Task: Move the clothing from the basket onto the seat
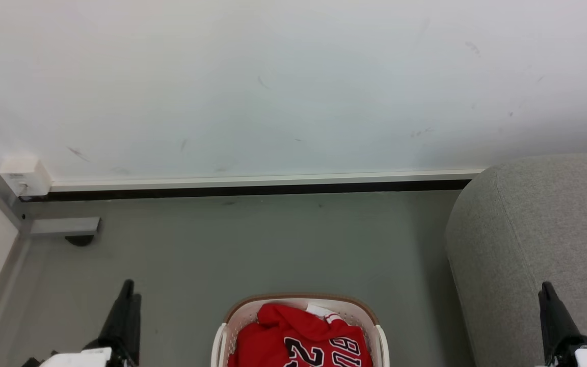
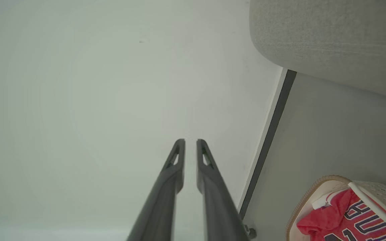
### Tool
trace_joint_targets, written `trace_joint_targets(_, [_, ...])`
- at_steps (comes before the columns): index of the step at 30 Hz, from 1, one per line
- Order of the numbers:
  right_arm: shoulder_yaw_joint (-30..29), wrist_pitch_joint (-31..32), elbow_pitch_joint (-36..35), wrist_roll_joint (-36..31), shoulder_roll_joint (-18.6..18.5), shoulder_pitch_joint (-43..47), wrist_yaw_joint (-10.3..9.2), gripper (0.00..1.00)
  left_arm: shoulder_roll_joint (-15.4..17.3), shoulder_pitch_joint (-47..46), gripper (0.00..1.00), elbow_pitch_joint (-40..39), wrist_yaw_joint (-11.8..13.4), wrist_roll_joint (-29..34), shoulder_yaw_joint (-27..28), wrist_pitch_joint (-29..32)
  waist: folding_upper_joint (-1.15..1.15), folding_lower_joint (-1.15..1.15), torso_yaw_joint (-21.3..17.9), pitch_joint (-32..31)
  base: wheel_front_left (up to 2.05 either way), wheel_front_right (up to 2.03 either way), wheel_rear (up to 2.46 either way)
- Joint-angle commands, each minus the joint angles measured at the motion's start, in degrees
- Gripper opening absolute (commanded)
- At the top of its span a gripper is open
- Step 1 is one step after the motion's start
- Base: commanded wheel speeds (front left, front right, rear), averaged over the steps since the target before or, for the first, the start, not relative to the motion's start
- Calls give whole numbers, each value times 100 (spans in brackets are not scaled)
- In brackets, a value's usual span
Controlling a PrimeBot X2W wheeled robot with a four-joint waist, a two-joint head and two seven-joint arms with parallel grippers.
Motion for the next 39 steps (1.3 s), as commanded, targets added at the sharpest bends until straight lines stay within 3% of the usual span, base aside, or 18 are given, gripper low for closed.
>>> trace_joint_targets(1, [10, -30, -38, -16, -15, -22, 0, 100, 12, -30, 100, -37, -1, 12, -21, -30, 0, 0, 0, 0, 0, 0, 0])
trace_joint_targets(9, [80, -267, -185, -762, -22, 60, -1, 100, 18, -1, 100, -113, 54, 399, -175, -266, 0, 0, 2, -2, 0, 0, 0])
trace_joint_targets(22, [351, -603, -456, -2790, -61, 223, -2, 100, 27, 103, 100, -328, 382, 2389, -457, -605, 0, 0, 4, -28, 0, 0, 0])
trace_joint_targets(39, [525, -982, -506, -4497, -71, 324, -3, 100, 57, 218, 100, -536, 588, 4114, -734, -981, 0, 0, -18, -60, 0, 0, 0])
